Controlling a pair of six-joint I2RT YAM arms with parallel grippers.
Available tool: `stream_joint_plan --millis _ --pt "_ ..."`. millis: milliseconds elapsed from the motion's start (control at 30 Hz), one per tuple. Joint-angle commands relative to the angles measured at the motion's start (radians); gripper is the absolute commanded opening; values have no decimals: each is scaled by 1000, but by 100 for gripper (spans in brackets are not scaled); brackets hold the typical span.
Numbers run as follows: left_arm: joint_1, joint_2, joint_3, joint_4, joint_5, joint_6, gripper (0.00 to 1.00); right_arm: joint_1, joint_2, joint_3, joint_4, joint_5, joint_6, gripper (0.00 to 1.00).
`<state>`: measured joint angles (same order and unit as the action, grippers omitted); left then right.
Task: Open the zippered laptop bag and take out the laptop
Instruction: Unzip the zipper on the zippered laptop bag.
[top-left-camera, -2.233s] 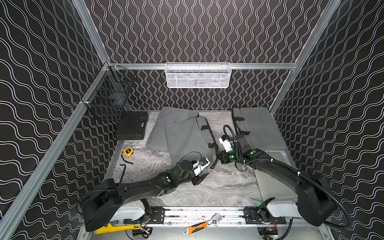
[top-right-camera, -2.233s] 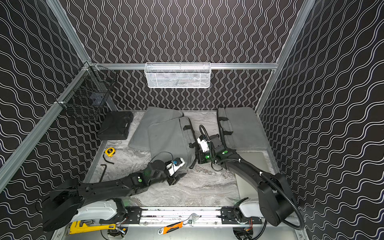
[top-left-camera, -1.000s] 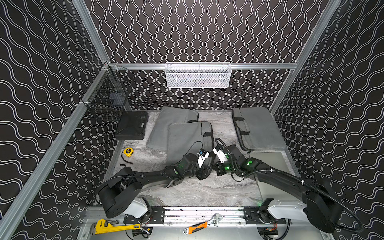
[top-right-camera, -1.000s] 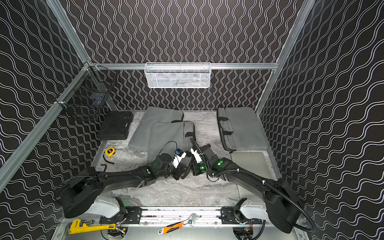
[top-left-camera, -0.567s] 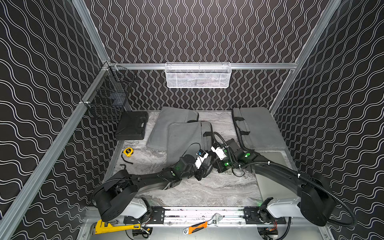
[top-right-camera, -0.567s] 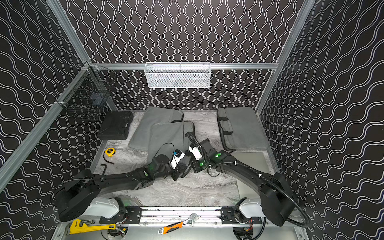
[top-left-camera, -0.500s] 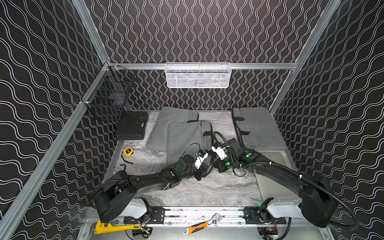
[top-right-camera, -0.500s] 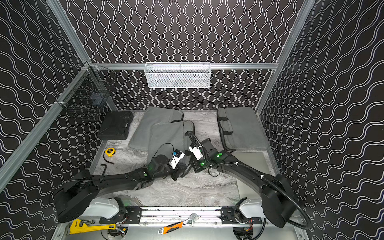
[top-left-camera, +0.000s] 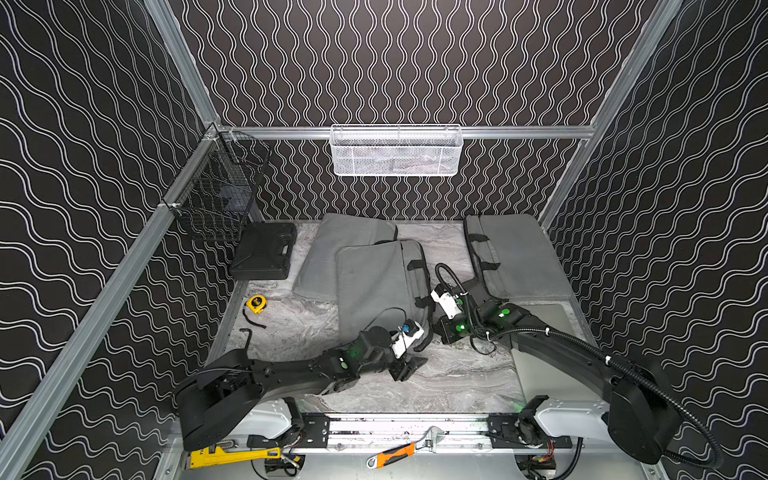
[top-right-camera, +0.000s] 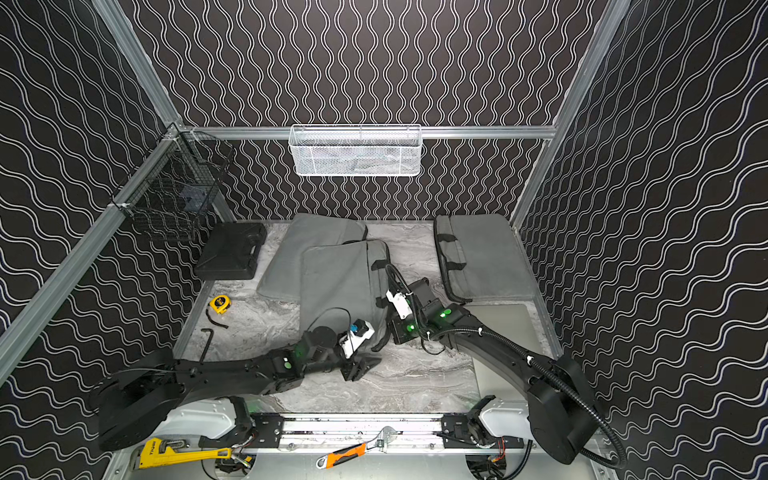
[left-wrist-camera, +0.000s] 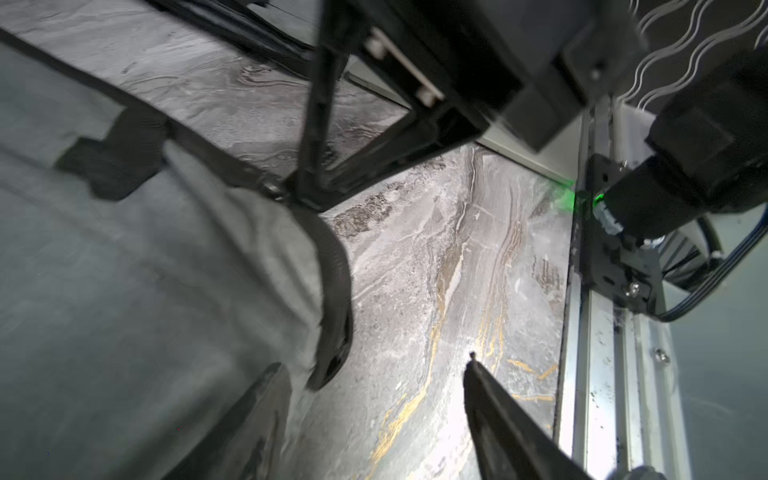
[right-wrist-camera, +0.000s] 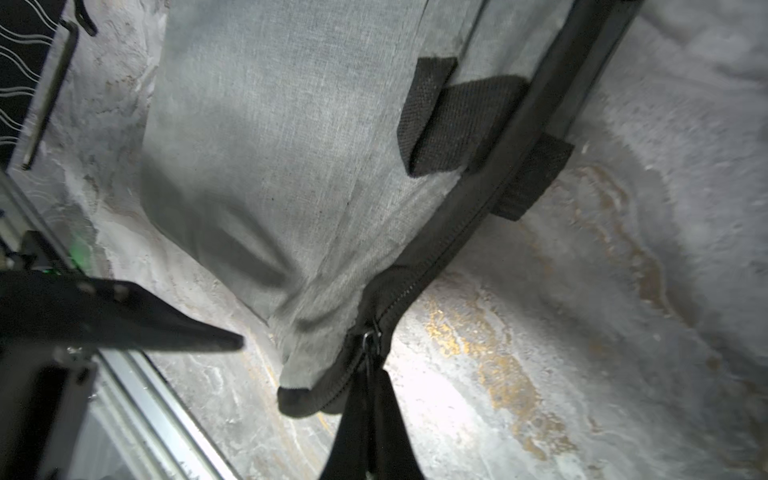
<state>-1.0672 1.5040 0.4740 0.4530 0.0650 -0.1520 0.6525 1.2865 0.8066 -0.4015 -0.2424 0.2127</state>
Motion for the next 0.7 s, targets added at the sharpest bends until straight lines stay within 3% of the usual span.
stream_joint_plan --millis 0,200,367,533,667 --pt "-29 52 26 75 -130 34 70 1 -11 -13 77 -70 93 0" --pt "-40 154 41 193 -227 42 65 1 -21 -39 86 -97 201 0" --pt "-40 213 69 220 -216 63 47 1 -21 -35 80 -113 271 0" --pt "-42 235 31 288 -237 63 16 -2 -26 -22 43 -37 392 0" --pt "-49 243 5 328 -257 53 0 -11 -21 -6 43 -39 506 0"
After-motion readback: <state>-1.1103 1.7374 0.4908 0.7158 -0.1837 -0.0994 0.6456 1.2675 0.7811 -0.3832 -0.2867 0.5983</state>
